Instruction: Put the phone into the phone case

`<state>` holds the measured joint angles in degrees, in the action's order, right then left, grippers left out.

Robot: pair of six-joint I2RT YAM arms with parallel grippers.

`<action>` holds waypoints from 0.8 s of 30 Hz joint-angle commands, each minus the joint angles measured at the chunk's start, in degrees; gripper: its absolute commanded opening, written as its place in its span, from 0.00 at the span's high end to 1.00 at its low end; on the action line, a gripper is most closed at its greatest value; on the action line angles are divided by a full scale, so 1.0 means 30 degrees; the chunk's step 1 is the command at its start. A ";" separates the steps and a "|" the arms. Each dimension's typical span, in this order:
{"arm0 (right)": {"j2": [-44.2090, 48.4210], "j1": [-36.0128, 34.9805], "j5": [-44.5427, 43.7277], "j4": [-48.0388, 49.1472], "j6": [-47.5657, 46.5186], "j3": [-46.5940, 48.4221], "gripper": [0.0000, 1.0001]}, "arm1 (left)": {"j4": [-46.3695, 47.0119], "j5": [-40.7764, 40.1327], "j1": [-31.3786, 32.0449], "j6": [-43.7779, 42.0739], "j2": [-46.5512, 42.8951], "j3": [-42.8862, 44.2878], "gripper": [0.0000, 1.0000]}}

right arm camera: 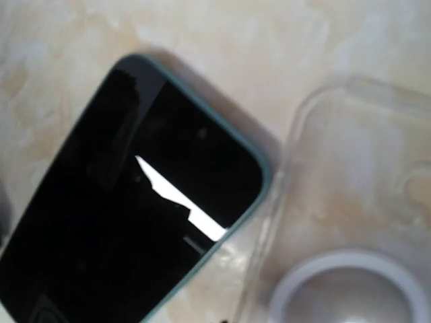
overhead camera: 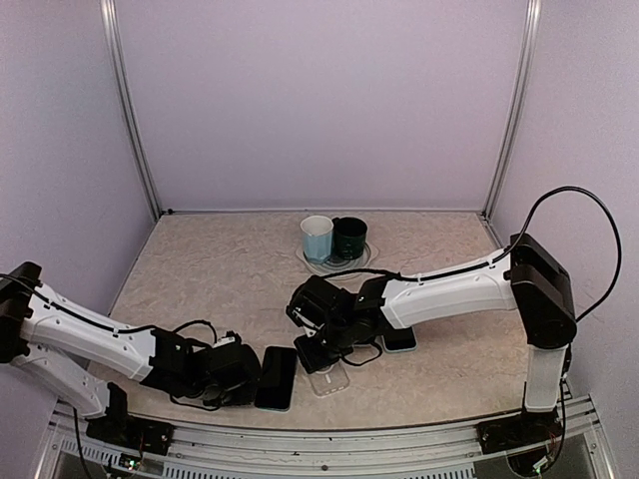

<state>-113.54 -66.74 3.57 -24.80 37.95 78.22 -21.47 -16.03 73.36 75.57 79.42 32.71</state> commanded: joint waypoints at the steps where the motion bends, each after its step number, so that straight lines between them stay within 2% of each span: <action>1: -0.0286 -0.0289 0.0834 0.0618 0.0250 0.0226 0.98 | -0.0972 0.0458 0.0398 -0.0273 0.1739 0.0075 0.82; 8: -0.1252 -0.0176 0.0235 -0.0485 0.0371 0.0871 1.00 | -0.0885 0.0283 0.1307 -0.0346 0.2297 0.0859 0.82; 12: -0.0751 -0.0012 -0.0471 -0.0424 0.0472 0.0449 0.99 | 0.0486 0.0416 0.1498 -0.1291 0.2534 0.1306 0.82; 15: -0.0420 0.0042 -0.0951 -0.0753 0.0374 0.0724 0.95 | 0.1208 0.0193 0.1665 -0.1883 0.3233 0.2059 0.82; 18: -0.0487 0.0029 -0.1045 -0.1137 0.0319 0.1139 0.87 | 0.1732 -0.0220 0.1857 -0.2145 0.3587 0.2394 0.81; 22: -0.0690 -0.0117 -0.1036 -0.1041 0.0384 0.1298 0.81 | 0.2880 -0.0626 0.2017 -0.2416 0.2767 0.2048 0.81; 24: -0.0835 -0.0232 -0.1045 -0.1213 0.0397 0.1533 0.78 | 0.2147 -0.1587 0.2084 -0.2169 0.1801 0.1870 0.81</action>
<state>-116.05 -66.89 1.48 -26.96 38.87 80.40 -14.98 -17.98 78.89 69.95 88.55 39.51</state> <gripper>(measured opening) 0.195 0.186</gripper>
